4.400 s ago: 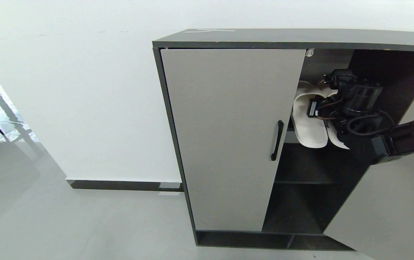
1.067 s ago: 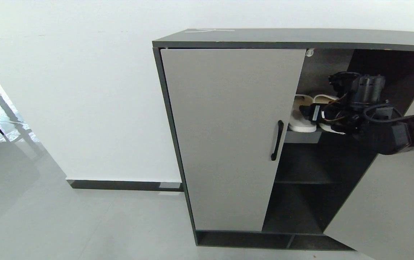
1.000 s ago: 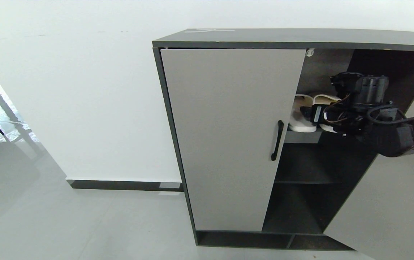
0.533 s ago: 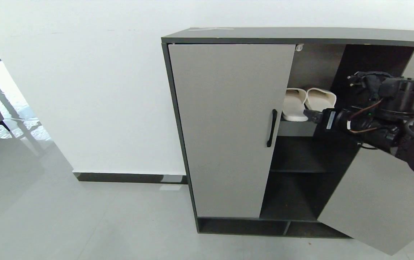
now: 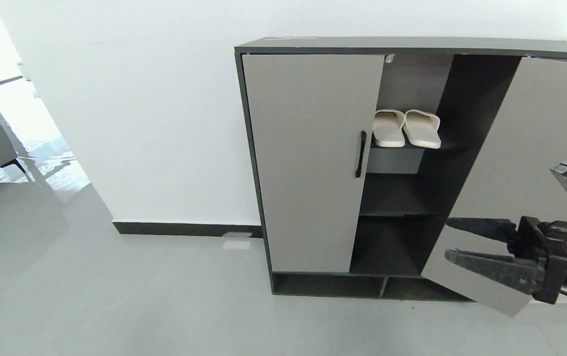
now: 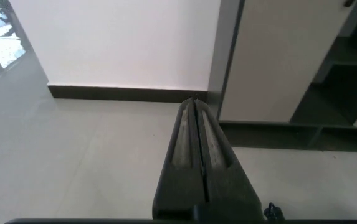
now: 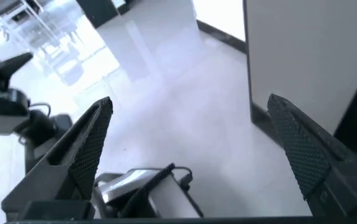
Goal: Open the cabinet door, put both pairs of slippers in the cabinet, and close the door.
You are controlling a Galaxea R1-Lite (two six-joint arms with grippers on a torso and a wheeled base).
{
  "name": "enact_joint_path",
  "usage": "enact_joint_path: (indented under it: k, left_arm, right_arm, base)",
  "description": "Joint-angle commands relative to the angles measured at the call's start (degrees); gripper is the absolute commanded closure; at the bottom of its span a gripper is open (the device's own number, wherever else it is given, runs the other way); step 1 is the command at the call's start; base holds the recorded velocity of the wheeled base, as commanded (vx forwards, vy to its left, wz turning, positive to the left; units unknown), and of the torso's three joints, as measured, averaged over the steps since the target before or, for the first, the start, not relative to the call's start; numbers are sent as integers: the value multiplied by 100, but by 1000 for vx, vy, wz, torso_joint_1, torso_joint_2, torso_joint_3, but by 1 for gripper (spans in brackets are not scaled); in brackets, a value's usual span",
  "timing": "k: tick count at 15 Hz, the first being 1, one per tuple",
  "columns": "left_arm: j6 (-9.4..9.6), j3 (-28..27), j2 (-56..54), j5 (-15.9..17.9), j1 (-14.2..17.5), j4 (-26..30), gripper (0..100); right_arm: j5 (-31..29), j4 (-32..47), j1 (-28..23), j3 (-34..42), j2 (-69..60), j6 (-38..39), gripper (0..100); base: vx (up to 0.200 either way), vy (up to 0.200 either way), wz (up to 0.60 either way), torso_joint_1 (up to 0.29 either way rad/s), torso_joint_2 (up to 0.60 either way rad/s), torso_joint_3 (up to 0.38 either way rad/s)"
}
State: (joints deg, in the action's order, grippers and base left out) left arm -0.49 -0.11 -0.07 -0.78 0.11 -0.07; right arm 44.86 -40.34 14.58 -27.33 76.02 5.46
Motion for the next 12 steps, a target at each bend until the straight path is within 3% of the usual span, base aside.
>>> enact_joint_path:
  k: [1,4,12]
  left_arm:
    - [-4,2,7,-1,7,-1,100]
    - [-4,2,7,-1,7,-1,100]
    - [-13,2,7,-1,7,-1,100]
  right_arm:
    - [23,8,-8,246,-290,-36,0]
    - [14,17,45,351,-228,-414,0]
    - [14,17,168,378,-131,-432,0]
  base:
    - [0,-200,0,-2,-2,7]
    - [0,-200,0,2,2,2]
    - [0,-200,0,3,2,1]
